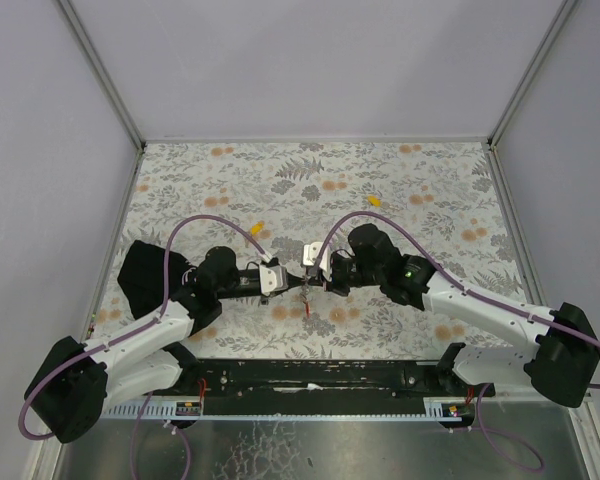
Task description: Put the keys on the keyring
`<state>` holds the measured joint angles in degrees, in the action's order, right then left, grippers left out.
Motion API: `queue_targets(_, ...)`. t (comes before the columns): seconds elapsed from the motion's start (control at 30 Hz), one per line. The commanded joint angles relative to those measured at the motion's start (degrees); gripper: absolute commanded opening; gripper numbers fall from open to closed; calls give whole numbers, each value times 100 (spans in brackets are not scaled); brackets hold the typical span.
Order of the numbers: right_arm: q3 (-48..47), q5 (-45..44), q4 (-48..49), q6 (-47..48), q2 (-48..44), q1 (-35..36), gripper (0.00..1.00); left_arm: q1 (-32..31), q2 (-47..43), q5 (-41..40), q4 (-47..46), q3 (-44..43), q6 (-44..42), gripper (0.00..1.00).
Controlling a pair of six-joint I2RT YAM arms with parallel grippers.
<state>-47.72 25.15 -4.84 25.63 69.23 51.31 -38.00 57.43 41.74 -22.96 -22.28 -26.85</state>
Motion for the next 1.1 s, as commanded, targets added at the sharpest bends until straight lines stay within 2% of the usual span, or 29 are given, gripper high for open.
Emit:
queue_targets(0.0, -239, 121, 448, 74, -168, 31, 0, -94, -50, -155, -382, -84, 17, 0)
queue_targets(0.1, -147, -20, 377, 92, -276, 32, 19, -98, -54, -196, -425, -64, 38, 0)
queue_targets(0.2, -7, -158, 381, 74, -419, 36, 23, -85, -65, -231, -454, -44, 47, 0)
queue_targets(0.4, 342, -364, 496, 99, -712, 33, 26, -87, -73, -230, -490, -30, 53, 0)
queue_targets(1.07, 563, -362, 961, 232, -500, 30, 23, -86, -131, -124, -577, 6, 90, 0)
